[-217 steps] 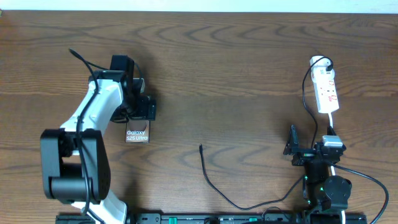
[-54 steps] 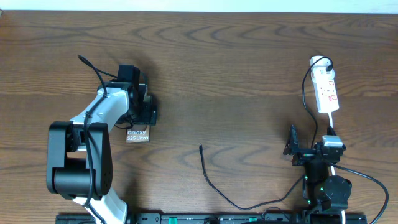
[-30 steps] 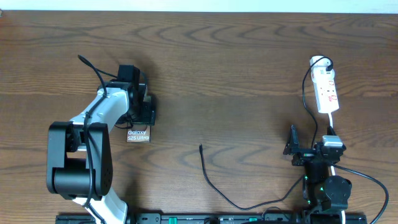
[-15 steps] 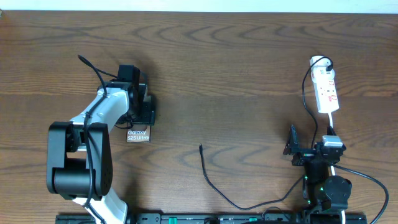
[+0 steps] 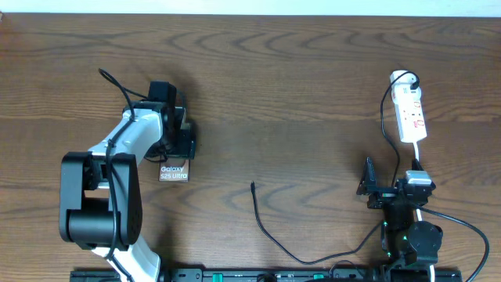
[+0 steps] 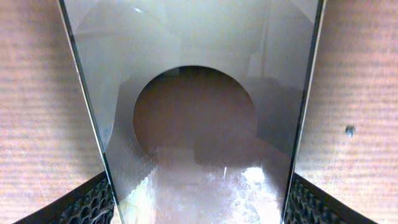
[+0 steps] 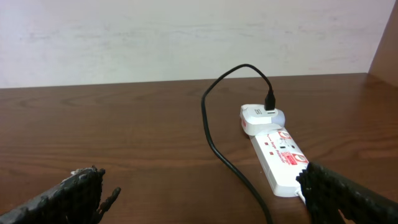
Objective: Plug charger to phone and switch on socket
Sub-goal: 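Lower the left gripper and close it on the phone box sides, then lift the phone box with the left gripper and tilt it upright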
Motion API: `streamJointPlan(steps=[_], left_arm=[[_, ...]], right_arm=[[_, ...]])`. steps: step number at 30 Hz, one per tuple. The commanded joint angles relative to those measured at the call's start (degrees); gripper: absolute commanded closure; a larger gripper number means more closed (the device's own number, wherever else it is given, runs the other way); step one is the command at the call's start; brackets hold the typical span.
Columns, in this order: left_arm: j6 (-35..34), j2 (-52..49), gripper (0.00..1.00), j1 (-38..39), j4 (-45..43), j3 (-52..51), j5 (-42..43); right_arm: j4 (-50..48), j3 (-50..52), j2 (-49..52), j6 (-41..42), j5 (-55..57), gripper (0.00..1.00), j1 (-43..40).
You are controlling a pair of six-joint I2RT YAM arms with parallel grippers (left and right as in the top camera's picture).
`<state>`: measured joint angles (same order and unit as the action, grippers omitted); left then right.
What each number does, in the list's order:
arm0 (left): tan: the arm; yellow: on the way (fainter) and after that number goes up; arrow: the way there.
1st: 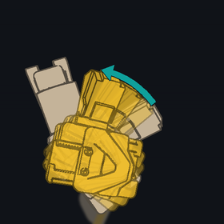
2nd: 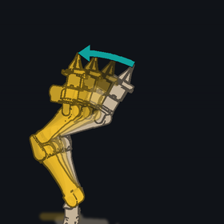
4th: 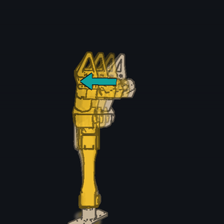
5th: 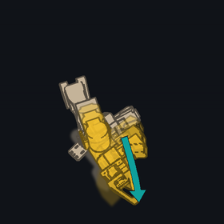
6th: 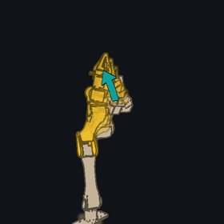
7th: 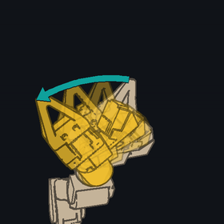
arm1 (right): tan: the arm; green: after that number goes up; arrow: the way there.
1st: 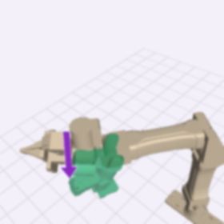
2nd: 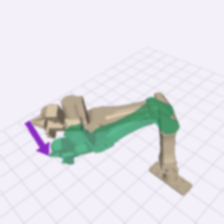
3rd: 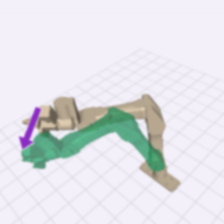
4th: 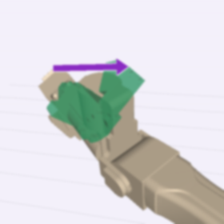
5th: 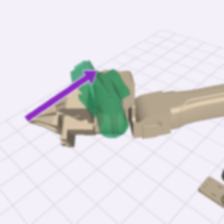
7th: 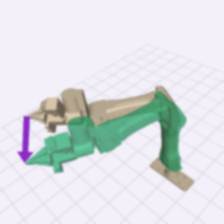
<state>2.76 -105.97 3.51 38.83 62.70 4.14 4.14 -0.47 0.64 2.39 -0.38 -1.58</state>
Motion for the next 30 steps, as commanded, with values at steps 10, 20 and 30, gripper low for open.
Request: streamJointPlan(steps=[10, 20, 30], left_arm=[[-0.52, 5.86, 0.93, 0.22, 2.6, 3.74, 2.91], [-3.1, 8.83, 0.93, 0.22, 2.62, 3.74, 21.62], [-9.2, 8.83, 0.93, 0.22, -0.96, 3.74, 44.11]], right_arm=[[0.17, 0.15, -0.11, 0.55, 0.24, 0.01, 0.83], [0.17, 0.15, -0.11, 0.55, 0.24, 0.01, 0.83], [0.17, 0.15, -0.11, 0.55, 0.24, 0.01, 0.83]])
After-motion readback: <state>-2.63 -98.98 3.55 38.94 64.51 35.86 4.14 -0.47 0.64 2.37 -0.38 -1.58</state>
